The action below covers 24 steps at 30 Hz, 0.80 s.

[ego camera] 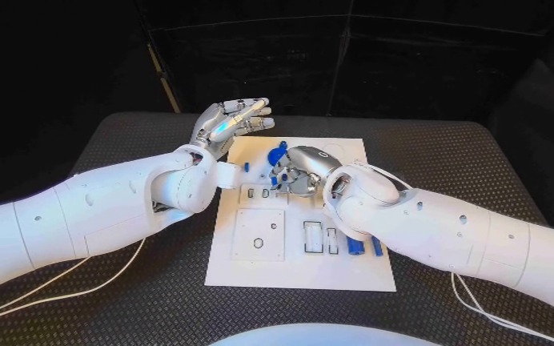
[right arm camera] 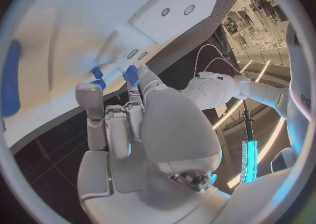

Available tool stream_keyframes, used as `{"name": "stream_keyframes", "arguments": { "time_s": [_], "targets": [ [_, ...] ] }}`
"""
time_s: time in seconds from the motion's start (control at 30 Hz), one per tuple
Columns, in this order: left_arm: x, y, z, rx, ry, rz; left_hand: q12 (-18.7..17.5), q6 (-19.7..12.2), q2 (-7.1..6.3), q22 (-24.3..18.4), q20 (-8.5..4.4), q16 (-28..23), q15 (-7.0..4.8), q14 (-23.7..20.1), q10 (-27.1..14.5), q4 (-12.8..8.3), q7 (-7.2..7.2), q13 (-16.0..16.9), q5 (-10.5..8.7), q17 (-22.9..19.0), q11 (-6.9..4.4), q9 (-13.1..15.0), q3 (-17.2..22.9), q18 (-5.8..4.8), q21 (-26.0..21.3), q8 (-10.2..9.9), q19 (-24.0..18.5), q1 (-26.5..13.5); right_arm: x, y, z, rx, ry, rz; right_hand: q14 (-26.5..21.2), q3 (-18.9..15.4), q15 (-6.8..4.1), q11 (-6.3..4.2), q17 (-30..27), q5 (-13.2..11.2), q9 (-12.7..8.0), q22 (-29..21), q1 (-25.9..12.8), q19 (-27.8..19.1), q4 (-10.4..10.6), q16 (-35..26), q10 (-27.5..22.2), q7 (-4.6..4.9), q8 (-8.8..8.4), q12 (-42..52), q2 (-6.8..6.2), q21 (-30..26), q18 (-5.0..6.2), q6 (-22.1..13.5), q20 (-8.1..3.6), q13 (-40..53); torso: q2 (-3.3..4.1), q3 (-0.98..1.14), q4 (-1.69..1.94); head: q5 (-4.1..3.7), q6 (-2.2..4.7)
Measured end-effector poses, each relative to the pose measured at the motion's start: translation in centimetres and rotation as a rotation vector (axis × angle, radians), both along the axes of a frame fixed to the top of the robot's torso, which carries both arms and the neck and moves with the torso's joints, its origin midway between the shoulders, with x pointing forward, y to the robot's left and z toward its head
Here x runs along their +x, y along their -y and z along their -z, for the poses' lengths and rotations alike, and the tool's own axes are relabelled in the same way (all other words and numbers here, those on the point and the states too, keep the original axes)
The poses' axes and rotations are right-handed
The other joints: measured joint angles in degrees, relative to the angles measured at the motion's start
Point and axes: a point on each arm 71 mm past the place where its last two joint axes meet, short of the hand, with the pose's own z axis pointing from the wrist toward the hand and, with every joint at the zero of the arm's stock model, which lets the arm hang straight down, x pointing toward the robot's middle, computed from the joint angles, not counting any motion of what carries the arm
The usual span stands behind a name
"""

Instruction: Assemble the parts on the task board

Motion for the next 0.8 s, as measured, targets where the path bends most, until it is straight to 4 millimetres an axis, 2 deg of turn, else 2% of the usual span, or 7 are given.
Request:
{"name": "stream_keyframes", "arguments": {
  "time_s": [0.53, 0.8],
  "targets": [
    [0.0, 0.2, 0.0, -0.002, 0.0, 0.002, 0.0, 0.0, 0.0, -0.07, 0.0, 0.0, 0.0, 0.0, 0.0, 0.0, 0.0, 0.0, 0.0, 0.01, 0.0, 0.0, 0.0, 0.0, 0.0, 0.0, 0.0, 0.0, -0.6, -0.8, 1.7, -0.059, -0.015, -0.012, 0.0, -0.01, 0.01, 0.01, -0.01, -0.09, -0.06, -0.07, -0.01, 0.0, 0.0, 0.0, -0.01, -0.09, 0.0, 0.03, -0.02, 0.0, 0.0, -0.09, 0.0, 0.0, -0.04, 0.0, 0.03, 0.09, -0.52],
    [0.0, 0.2, 0.0, -0.002, 0.0, 0.002, 0.0, 0.0, 0.0, -0.06, 0.0, 0.0, 0.0, 0.0, 0.0, 0.0, 0.0, 0.0, 0.0, 0.01, 0.0, 0.0, 0.0, 0.0, 0.0, 0.0, 0.0, 0.0, -0.5, -0.9, 1.8, -0.071, -0.009, -0.015, 0.0, -0.02, 0.01, 0.02, -0.01, -0.1, -0.05, -0.06, -0.33, 0.0, 0.01, 0.0, -0.02, 0.06, 0.08, -0.3, -0.35, 0.0, 0.0, 0.06, 0.0, 0.01, -0.06, -0.02, 0.03, 0.23, -0.69]
  ]
}}
